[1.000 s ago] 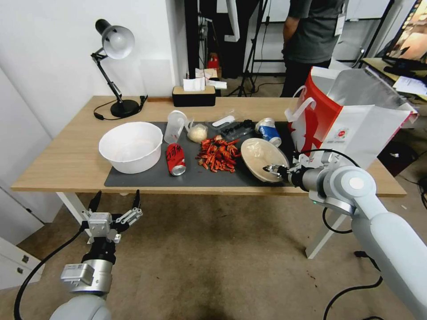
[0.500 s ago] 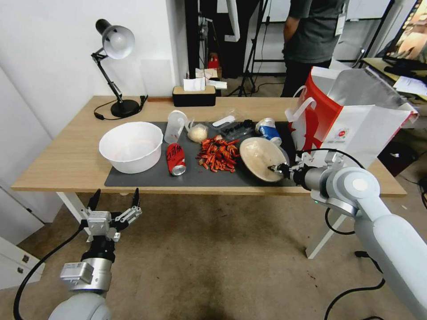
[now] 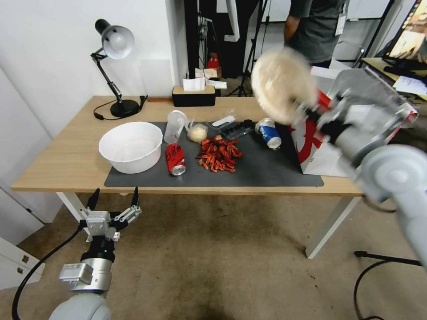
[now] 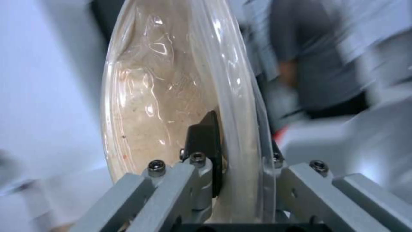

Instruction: Pick up the trash from the table and place it into the takeout bag.

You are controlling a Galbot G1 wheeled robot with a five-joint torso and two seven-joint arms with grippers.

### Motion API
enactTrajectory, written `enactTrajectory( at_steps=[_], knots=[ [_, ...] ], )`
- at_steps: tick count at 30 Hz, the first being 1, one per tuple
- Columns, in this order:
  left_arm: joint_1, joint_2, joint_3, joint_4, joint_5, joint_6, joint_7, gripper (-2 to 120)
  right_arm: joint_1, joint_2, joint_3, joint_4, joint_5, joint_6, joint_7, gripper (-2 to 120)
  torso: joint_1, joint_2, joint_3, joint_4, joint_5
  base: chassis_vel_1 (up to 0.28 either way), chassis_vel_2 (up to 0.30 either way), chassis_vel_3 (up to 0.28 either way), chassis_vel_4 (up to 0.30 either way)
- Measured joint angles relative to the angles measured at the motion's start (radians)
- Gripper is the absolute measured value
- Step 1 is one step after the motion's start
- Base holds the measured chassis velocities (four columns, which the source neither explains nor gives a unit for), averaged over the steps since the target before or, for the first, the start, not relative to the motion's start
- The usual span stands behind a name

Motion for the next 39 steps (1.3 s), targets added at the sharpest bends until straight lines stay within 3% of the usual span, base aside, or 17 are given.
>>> enactTrajectory(
  at_steps=[5, 8, 19, 34, 39],
  knots=[
    [-0.001, 0.001, 0.004, 0.006, -0.001, -0.002, 0.0, 100, 0.041, -0.057, 0.003, -0.132, -0.232, -0.03, 0.042, 6, 0.0, 0.0, 0.0, -0.0005, 0.0004, 0.0, 0.0, 0.0, 0.0],
    [-0.001, 0.003, 0.008, 0.009, -0.001, -0.001, 0.001, 100, 0.044, -0.063, -0.004, -0.166, -0.3, -0.041, 0.045, 6, 0.0, 0.0, 0.0, -0.0003, 0.0003, 0.0, 0.0, 0.0, 0.0],
    [-0.017, 0.007, 0.014, 0.013, 0.002, 0.01, -0.009, 100, 0.038, -0.062, -0.028, -0.217, -0.336, -0.102, 0.044, 7, 0.0, 0.0, 0.0, -0.0001, 0.0, 0.0, 0.0, 0.0, 0.0],
    [-0.02, 0.013, 0.01, 0.023, -0.001, 0.008, -0.011, 100, 0.031, -0.057, -0.034, -0.215, -0.327, -0.1, 0.041, 56, 0.0, 0.0, 0.0, -0.0002, -0.0001, 0.0, 0.0, 0.0, 0.0],
    [-0.014, 0.016, 0.01, 0.016, -0.006, 0.024, -0.001, 100, 0.011, -0.056, -0.033, -0.199, -0.322, -0.11, 0.039, 78, 0.0, 0.0, 0.0, -0.0002, 0.0, 0.0, 0.0, 0.0, 0.0]
  ],
)
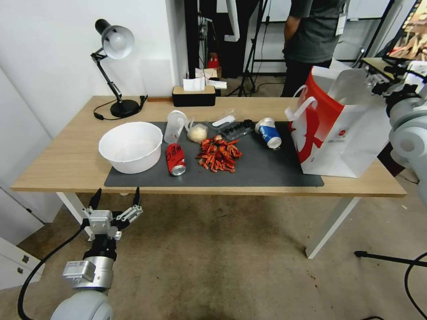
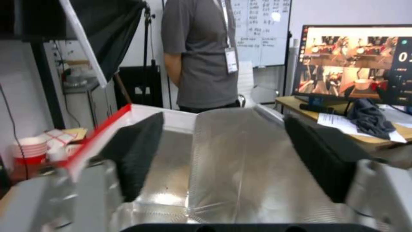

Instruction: Pick up the trash from the table and place it into the takeout bag.

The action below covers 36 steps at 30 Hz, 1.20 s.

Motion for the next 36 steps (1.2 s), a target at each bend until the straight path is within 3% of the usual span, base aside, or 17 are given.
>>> enactTrajectory(
  at_steps=[6, 14, 19, 22, 24, 29, 31, 36],
  knots=[
    [-0.003, 0.0, -0.001, -0.01, -0.004, 0.012, 0.006, 100, -0.002, 0.004, -0.001, 0.009, 0.019, 0.02, -0.024, 99, 0.0, 0.0, 0.0, 0.0, 0.0001, 0.0, 0.0, 0.0, 0.0],
    [-0.008, 0.005, -0.007, -0.006, -0.011, 0.011, 0.005, 100, -0.026, 0.001, 0.017, 0.067, 0.103, 0.137, -0.142, 100, 0.0, 0.0, 0.0, 0.0002, 0.0, 0.0, 0.0, 0.0, 0.0],
    [-0.009, 0.004, -0.007, -0.002, -0.013, 0.006, 0.005, 100, -0.153, 0.002, 0.067, 0.185, 0.137, 0.228, -0.279, 100, 0.0, 0.0, 0.0, 0.0, -0.0002, 0.0, 0.0, 0.0, 0.0],
    [-0.01, 0.004, -0.007, -0.001, -0.017, -0.001, 0.008, 100, -0.255, 0.024, 0.083, 0.24, 0.093, 0.29, -0.35, 100, 0.0, 0.0, 0.0, 0.0, -0.0002, 0.0, 0.0, 0.0, 0.0],
    [-0.01, 0.006, -0.008, 0.001, -0.022, -0.008, 0.011, 100, -0.397, 0.074, 0.099, 0.274, -0.018, 0.408, -0.43, 100, 0.0, 0.0, 0.0, 0.0003, 0.0, 0.0, 0.0, 0.0, 0.0],
    [-0.005, 0.009, -0.012, 0.009, -0.023, -0.024, 0.022, 100, -0.576, 0.162, 0.107, 0.302, -0.152, 0.541, -0.494, 100, 0.0, 0.0, 0.0, -0.0002, 0.0001, 0.0, 0.0, 0.0, 0.0],
    [0.002, 0.013, -0.017, 0.018, -0.023, -0.042, 0.031, 100, -0.701, 0.238, 0.111, 0.303, -0.255, 0.625, -0.532, 100, 0.0, 0.0, 0.0, -0.0001, 0.0003, 0.0, 0.0, 0.0, 0.0],
    [0.008, 0.019, -0.02, 0.033, -0.025, -0.065, 0.041, 100, -0.834, 0.333, 0.11, 0.28, -0.351, 0.72, -0.56, 100, 0.0, 0.0, 0.0, 0.0, -0.0002, 0.0, 0.0, 0.0, 0.0]
  ],
)
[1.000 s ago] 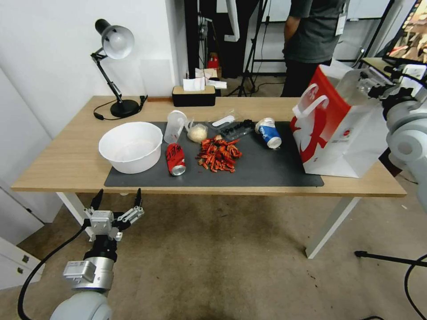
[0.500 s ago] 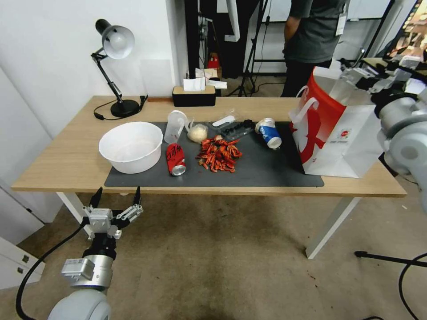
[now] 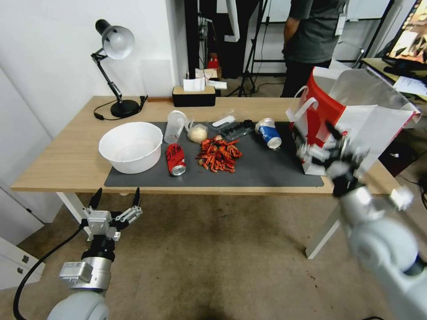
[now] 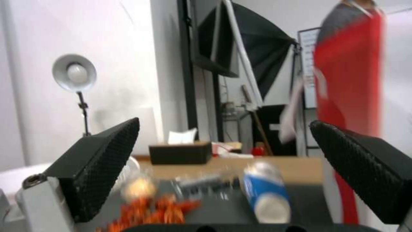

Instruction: Pick up the trash from the table and place it into the takeout bag.

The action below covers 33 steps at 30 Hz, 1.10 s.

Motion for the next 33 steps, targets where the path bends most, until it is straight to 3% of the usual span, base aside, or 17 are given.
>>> enactTrajectory(
  at_steps=[4, 7, 14, 23, 33],
  knots=[
    [-0.002, -0.001, 0.004, 0.011, -0.002, -0.005, 0.002, 100, -0.085, 0.075, -0.006, -0.064, -0.092, 0.091, -0.002, 100, 0.0, 0.0, 0.0, -0.0001, -0.0001, 0.0, 0.0, 0.0, 0.0],
    [-0.001, -0.002, 0.009, 0.016, 0.0, -0.005, 0.003, 100, -0.111, 0.092, -0.007, -0.101, -0.125, 0.091, 0.014, 100, 0.0, 0.0, 0.0, 0.0, 0.0005, 0.0, 0.0, 0.0, 0.0],
    [0.007, 0.011, 0.022, 0.029, 0.002, 0.003, 0.006, 100, -0.157, 0.11, -0.027, -0.134, -0.103, 0.015, 0.037, 100, 0.0, 0.0, 0.0, 0.0, 0.0002, 0.0, 0.0, 0.0, 0.0],
    [0.005, 0.01, 0.023, 0.024, 0.004, 0.032, 0.008, 100, -0.175, 0.103, -0.044, -0.052, -0.101, -0.108, 0.119, 100, 0.0, 0.0, 0.0, 0.0, 0.0001, 0.0, 0.0, 0.0, 0.0],
    [0.005, 0.003, 0.025, 0.027, 0.003, 0.033, 0.011, 100, -0.176, 0.104, -0.049, -0.036, -0.098, -0.149, 0.146, 100, 0.0, 0.0, 0.0, 0.0, 0.0002, 0.0, 0.0, 0.0, 0.0]
  ],
)
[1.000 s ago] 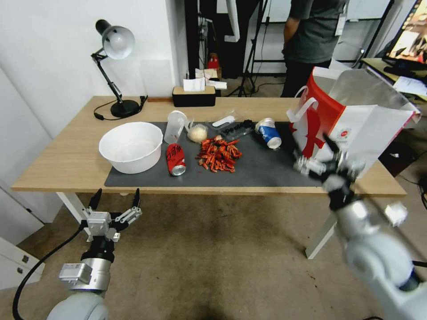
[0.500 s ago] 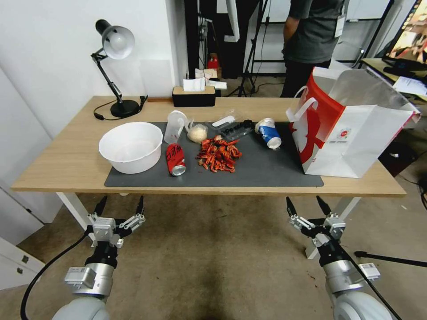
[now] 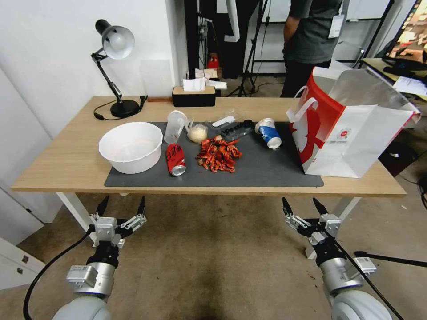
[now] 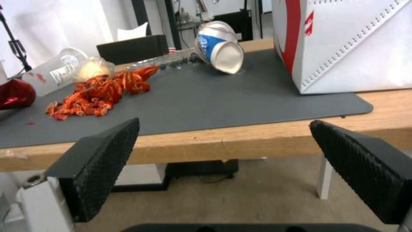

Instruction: Pick up the trash from the table and place it into the takeout bag.

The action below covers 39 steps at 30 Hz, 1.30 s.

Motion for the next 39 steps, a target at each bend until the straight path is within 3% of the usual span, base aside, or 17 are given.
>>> enactTrajectory(
  at_steps=[16, 19, 27, 39],
  knots=[
    [-0.003, 0.008, 0.002, 0.004, -0.012, -0.004, -0.004, 100, 0.034, -0.018, -0.026, 0.086, 0.015, -0.126, 0.06, 100, 0.0, 0.0, 0.0, -0.0001, 0.0, 0.0, 0.0, 0.0, 0.0],
    [-0.009, 0.014, 0.001, -0.001, -0.014, -0.002, -0.005, 100, 0.171, -0.07, -0.071, 0.123, 0.07, -0.226, 0.101, 100, 0.0, 0.0, 0.0, 0.0001, 0.0001, 0.0, 0.0, 0.0, 0.0],
    [-0.011, 0.01, 0.0, -0.005, -0.016, 0.002, -0.007, 100, 0.429, -0.161, -0.188, 0.086, 0.153, -0.338, 0.134, 100, 0.0, 0.0, 0.0, 0.0, 0.0001, 0.0, 0.0, 0.0, 0.0],
    [-0.009, 0.0, -0.007, -0.016, -0.015, 0.029, -0.01, 100, 0.807, -0.184, -0.413, -0.071, 0.269, -0.489, 0.367, 100, 0.0, 0.0, 0.0, 0.0001, 0.0001, 0.0, 0.0, 0.0, 0.0]
  ],
)
